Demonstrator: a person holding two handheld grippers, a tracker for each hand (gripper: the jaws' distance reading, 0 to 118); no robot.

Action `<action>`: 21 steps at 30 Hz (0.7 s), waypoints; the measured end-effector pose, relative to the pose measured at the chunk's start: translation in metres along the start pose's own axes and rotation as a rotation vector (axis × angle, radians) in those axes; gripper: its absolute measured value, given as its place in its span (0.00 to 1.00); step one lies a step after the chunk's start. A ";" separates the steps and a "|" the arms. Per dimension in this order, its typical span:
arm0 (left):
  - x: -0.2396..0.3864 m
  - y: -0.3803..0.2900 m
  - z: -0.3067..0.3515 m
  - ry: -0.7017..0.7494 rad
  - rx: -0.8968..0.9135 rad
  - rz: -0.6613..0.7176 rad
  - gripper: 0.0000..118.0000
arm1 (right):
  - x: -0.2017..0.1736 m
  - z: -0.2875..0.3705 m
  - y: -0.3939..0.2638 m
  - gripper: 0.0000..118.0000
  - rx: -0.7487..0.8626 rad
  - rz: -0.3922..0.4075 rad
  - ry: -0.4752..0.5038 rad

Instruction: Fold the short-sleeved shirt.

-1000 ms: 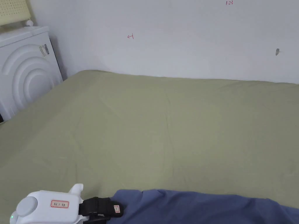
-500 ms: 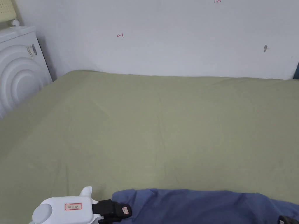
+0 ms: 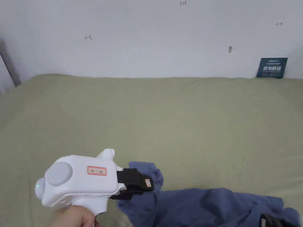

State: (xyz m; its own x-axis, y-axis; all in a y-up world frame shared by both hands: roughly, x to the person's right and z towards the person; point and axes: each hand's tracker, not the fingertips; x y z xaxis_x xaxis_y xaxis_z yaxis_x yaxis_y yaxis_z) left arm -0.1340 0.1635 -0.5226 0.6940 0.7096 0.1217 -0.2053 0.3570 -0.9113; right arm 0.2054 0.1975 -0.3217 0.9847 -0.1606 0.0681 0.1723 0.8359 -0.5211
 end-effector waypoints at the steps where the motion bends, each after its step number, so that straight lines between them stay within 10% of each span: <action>1: 0.013 -0.001 -0.020 0.004 -0.024 -0.020 0.11 | 0.004 0.001 -0.001 0.01 0.000 -0.006 -0.008; 7: 0.046 -0.027 -0.104 0.052 -0.173 -0.031 0.14 | 0.023 0.005 -0.006 0.01 -0.010 -0.033 -0.054; 12: 0.038 -0.031 -0.144 0.054 -0.258 0.078 0.50 | 0.034 0.007 -0.009 0.01 -0.014 -0.067 -0.070; 19: 0.028 -0.019 -0.061 -0.232 -0.058 0.033 0.49 | 0.032 0.008 -0.010 0.01 -0.011 -0.062 -0.059; 21: 0.008 -0.021 -0.051 -0.211 -0.030 0.064 0.31 | 0.028 0.007 -0.010 0.01 -0.016 -0.062 -0.047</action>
State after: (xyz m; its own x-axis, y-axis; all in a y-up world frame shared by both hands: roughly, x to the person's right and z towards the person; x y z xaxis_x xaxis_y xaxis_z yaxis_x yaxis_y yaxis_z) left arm -0.0890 0.1305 -0.5220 0.5195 0.8428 0.1406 -0.2213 0.2916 -0.9306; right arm 0.2310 0.1881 -0.3082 0.9723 -0.1866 0.1405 0.2330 0.8166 -0.5281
